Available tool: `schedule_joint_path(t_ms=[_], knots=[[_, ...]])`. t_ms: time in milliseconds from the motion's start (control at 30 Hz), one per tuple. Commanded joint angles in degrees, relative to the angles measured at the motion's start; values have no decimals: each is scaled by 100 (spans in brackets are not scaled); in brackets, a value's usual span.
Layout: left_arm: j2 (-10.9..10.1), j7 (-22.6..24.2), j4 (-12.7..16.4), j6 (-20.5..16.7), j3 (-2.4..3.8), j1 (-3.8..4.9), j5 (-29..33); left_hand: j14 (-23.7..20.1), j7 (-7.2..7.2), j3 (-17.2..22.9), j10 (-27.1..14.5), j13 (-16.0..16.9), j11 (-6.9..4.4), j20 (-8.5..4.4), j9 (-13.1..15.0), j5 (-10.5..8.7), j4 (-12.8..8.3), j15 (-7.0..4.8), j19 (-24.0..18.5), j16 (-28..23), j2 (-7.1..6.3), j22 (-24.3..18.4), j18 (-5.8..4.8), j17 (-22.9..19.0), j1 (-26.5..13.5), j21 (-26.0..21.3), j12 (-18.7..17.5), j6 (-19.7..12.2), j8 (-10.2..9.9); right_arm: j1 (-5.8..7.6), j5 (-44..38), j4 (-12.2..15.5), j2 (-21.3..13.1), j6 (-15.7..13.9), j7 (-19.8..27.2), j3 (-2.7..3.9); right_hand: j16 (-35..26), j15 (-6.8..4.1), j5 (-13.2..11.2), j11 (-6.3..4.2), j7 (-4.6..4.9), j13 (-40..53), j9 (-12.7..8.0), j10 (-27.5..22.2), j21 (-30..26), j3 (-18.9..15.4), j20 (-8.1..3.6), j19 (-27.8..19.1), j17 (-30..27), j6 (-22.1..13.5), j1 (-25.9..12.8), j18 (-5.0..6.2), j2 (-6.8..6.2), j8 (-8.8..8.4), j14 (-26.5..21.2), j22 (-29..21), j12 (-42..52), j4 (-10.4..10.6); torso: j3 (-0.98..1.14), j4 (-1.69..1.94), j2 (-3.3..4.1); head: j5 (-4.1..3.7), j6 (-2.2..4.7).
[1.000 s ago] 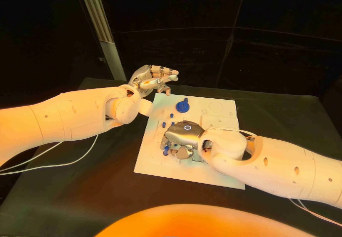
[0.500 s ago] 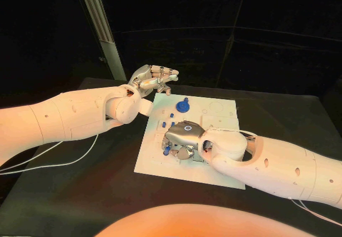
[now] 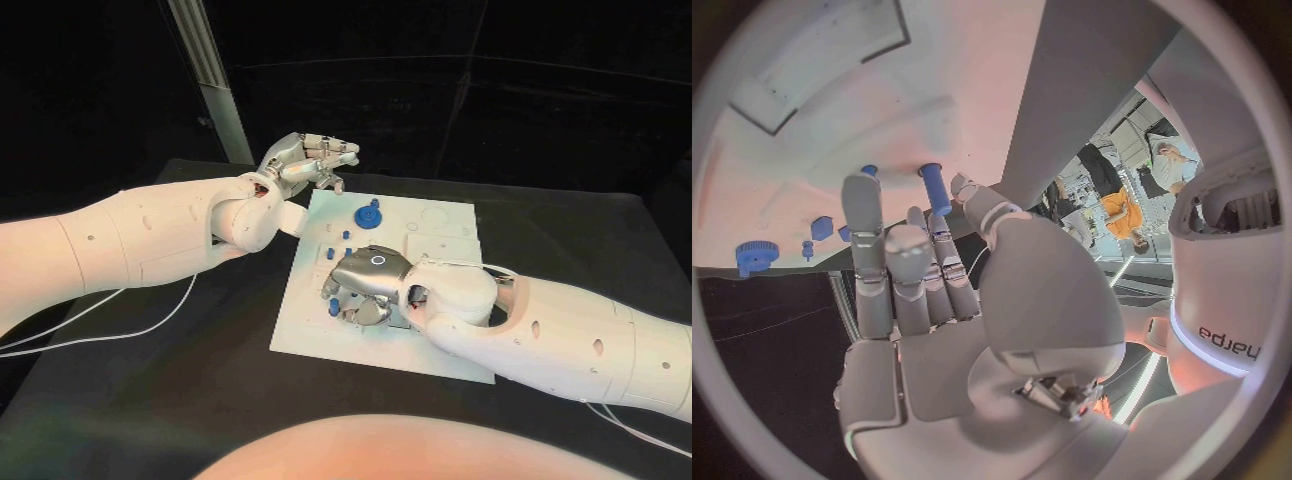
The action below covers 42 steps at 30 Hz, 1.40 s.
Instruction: Assemble the parts on the task board
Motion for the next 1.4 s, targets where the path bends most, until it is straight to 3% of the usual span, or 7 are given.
schedule_joint_path(t_ms=[33, 333, 500, 700, 900, 1100, 1400], knots=[[-5, 6, 1, 77, 4, 11, 18, -49, 9, 23, -34, 5, 0, -1, 1, 8, -6, -4, -30, 14, -10, 9, 103, -5, -59, -39, 20, -46, 30, 7, 85, 52, -74, -396, 183, 0, -34, -3, -12, 8, 11, 6, 5, -51, -44, -103, -5, -48, -22, -59, -4, 94, 36, 0, -36, -33, 37, 14, 6, 0, -1, -13, 8], [-39, 4, -5, 79, 3, 10, 18, -52, 11, 24, -41, 7, 3, 1, 1, 8, -1, -2, -31, 14, -12, 10, 102, -7, -77, -39, 29, -52, 36, 10, 746, 501, -831, -1399, 489, -1, -122, -19, 115, -11, 8, 20, 12, 10, -179, -425, -17, -58, -160, -134, 66, 113, 128, 7, -40, -208, 185, 61, 4, -25, -16, -64, 69], [-51, -4, -7, 84, 2, 10, 18, -52, 11, 24, -41, 7, 3, 1, 1, 8, -1, -2, -31, 14, -12, 10, 102, -7, -77, -39, 29, -52, 36, 46, 1801, 870, -1518, -1675, 442, 3, 82, -54, 147, -55, 44, 104, 45, 595, 54, -570, -44, 168, 189, 56, -5, 54, 220, 86, 91, 137, 526, 189, -4, -23, -24, -228, 104], [-73, -6, -3, 91, -3, 9, 18, -52, 11, 24, -41, 7, 3, 1, 1, 8, -1, -2, -31, 14, -12, 10, 102, -7, -77, -39, 29, -52, 36, 92, 2795, 1150, -2321, -1547, -42, 5, 800, -303, 603, -378, -223, 602, 91, 1841, 781, -1053, -262, 685, 1380, 259, -521, -114, 127, 283, 362, 1181, 1376, 662, -14, -67, -47, -407, 153], [-84, 2, 4, 99, -7, 8, 18, -52, 11, 24, -41, 7, 3, 1, 1, 8, -1, -2, -31, 14, -12, 10, 102, -7, -77, -39, 29, -52, 36, 95, 2983, 1229, -2769, -1339, -700, 2, 1179, -432, 689, -568, -377, 2327, 189, 2084, 1307, -1640, -445, 965, 1972, 399, -575, -236, 167, 627, 429, 1958, 3084, 1066, -16, -109, -61, -553, 185], [-93, -10, 5, 119, -14, 4, 18, -54, 11, 25, -45, 8, 3, 2, 2, 8, -1, 0, -31, 13, -15, 11, 102, -10, -85, -40, 34, -56, 41, 63, 2655, 1272, -2957, -1223, -1374, -1, 1536, -493, 825, -599, -458, 5219, 345, 2150, 1658, -2218, -469, 1077, 2651, 410, -448, -324, 281, 994, 490, 2488, 5623, 1441, -7, -118, -63, -602, 157], [-108, -23, 12, 146, -26, 0, 18, -58, 13, 26, -51, 8, 5, 3, 2, 8, 3, 1, -33, 12, -16, 12, 102, -15, -100, -40, 41, -62, 46, -41, 2372, 1192, -2885, -938, -1973, -4, 1673, -478, 907, -595, -465, 6183, 472, 2209, 1727, -2638, -474, 1062, 2951, 304, -406, -330, 389, 1222, 515, 2578, 6389, 1825, -17, -102, -55, -622, 168]])
